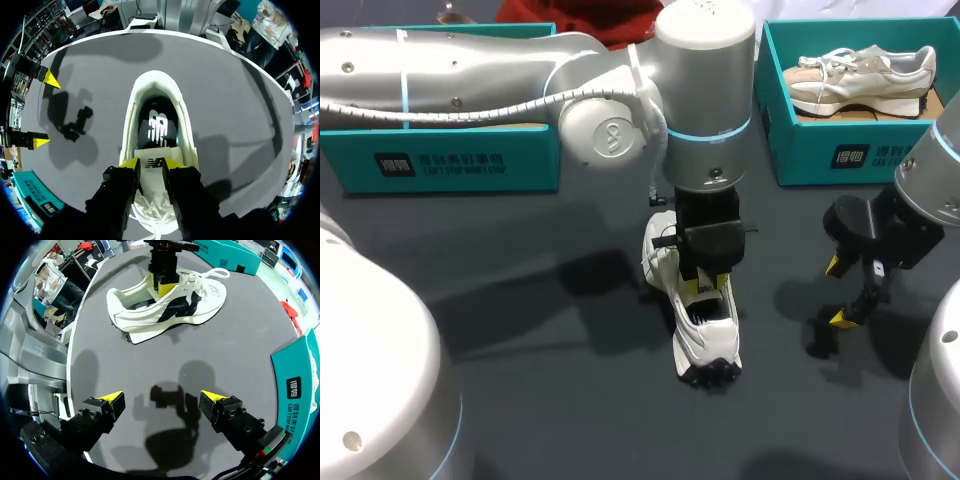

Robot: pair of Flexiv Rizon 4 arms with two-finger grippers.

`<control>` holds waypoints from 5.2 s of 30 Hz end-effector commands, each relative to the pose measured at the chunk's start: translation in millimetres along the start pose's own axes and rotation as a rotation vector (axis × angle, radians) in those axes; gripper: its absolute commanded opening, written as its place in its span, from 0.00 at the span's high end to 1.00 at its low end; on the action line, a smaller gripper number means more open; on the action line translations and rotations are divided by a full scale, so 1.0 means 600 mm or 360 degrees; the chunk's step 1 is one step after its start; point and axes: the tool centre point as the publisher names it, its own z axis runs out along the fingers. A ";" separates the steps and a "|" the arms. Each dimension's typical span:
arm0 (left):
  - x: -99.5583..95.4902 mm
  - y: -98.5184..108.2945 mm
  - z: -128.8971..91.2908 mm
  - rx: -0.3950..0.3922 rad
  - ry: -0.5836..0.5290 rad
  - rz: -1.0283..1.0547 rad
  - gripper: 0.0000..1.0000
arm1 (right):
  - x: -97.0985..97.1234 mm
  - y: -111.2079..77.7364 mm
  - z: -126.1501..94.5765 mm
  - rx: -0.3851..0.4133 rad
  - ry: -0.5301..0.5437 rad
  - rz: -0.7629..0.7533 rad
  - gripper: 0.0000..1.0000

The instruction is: Take the shoe out of the shoebox, open the shoe tongue, remove and reinsert the insole, then place the shoe into the shoebox

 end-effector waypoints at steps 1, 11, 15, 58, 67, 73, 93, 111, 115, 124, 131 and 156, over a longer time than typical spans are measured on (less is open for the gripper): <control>0.019 -0.019 -0.059 -0.0072 0.0001 -0.0043 0.68 | 0.003 -0.001 0.001 0.0002 -0.0006 0.0001 0.00; 0.025 -0.056 -0.118 0.0014 0.0003 -0.0605 0.00 | 0.003 -0.001 0.001 0.0002 -0.0006 0.0001 0.00; 0.031 -0.066 -0.127 -0.0041 0.0002 -0.0678 0.00 | 0.003 -0.001 0.001 0.0002 -0.0006 0.0001 0.00; 0.047 -0.159 -0.094 -0.0141 -0.0066 -0.1970 0.00 | 0.003 -0.001 0.001 0.0002 -0.0006 0.0001 0.00; 0.029 -0.161 -0.041 -0.0152 -0.0080 -0.2117 0.00 | 0.003 -0.001 0.001 0.0002 -0.0006 0.0001 0.00; 0.024 -0.167 -0.011 -0.0142 -0.0116 -0.2137 0.00 | 0.003 -0.001 0.001 0.0002 -0.0006 0.0001 0.00; 0.038 -0.188 0.049 -0.0110 -0.0162 -0.2306 0.00 | 0.003 -0.001 0.001 0.0002 -0.0006 0.0001 0.00; 0.041 -0.179 0.092 -0.0129 -0.0188 -0.2409 0.15 | 0.003 -0.001 0.001 0.0002 -0.0006 0.0001 0.00; 0.037 -0.179 0.095 -0.0132 -0.0191 -0.2418 0.18 | 0.003 -0.001 0.001 0.0002 -0.0006 0.0001 0.00; 0.031 -0.175 0.105 -0.0161 -0.0158 -0.2456 0.56 | 0.003 -0.001 0.001 0.0002 -0.0006 0.0001 0.00; 0.035 -0.174 0.107 -0.0159 -0.0147 -0.2478 1.00 | 0.003 -0.001 0.001 0.0002 -0.0006 0.0001 0.00; 0.083 -0.164 -0.019 -0.0038 -0.0071 -0.2252 1.00 | 0.003 -0.001 0.001 0.0002 -0.0006 0.0001 0.00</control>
